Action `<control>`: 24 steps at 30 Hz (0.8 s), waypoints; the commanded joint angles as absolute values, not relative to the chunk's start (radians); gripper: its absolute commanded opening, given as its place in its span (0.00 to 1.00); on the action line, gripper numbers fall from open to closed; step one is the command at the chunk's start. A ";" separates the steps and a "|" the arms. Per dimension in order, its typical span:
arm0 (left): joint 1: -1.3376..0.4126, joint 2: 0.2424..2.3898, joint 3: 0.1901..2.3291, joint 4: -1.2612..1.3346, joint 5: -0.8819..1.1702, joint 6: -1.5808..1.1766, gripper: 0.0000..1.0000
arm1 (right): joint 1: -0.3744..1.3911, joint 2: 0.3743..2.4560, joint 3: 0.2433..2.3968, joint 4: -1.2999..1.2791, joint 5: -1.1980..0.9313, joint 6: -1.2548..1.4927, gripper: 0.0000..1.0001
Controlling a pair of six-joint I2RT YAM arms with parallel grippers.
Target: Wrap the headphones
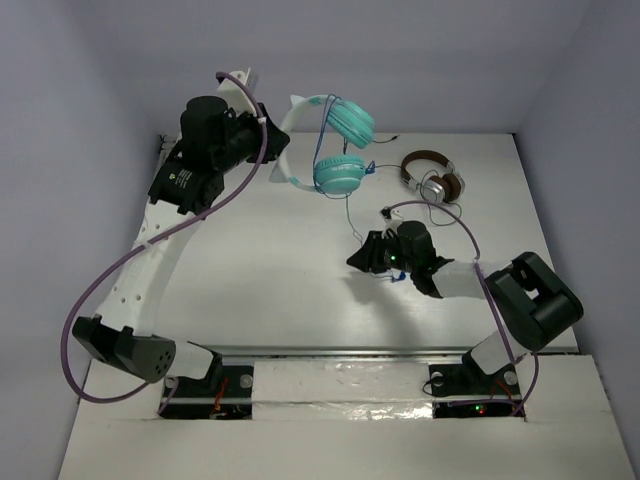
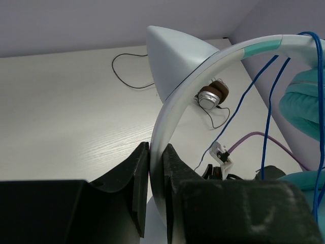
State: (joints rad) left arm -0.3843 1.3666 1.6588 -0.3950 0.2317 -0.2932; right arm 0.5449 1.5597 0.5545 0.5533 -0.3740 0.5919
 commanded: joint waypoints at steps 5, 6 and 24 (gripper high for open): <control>-0.379 1.390 1.729 -0.322 0.068 -0.301 0.00 | 0.577 1.493 0.497 0.595 -0.338 0.637 0.06; -0.379 1.396 1.724 -0.315 0.049 -0.301 0.00 | 0.592 1.479 0.489 0.585 -0.333 0.646 0.04; -0.298 1.532 1.485 -0.083 -0.121 -0.486 0.00 | 1.051 1.350 0.819 0.045 -0.091 0.609 0.00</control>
State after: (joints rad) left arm -0.2935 1.5871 1.5105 -0.2665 -0.0891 -0.3920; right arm 1.0054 1.3449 0.6945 0.1387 -0.1406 0.6445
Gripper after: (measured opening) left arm 0.099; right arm 0.010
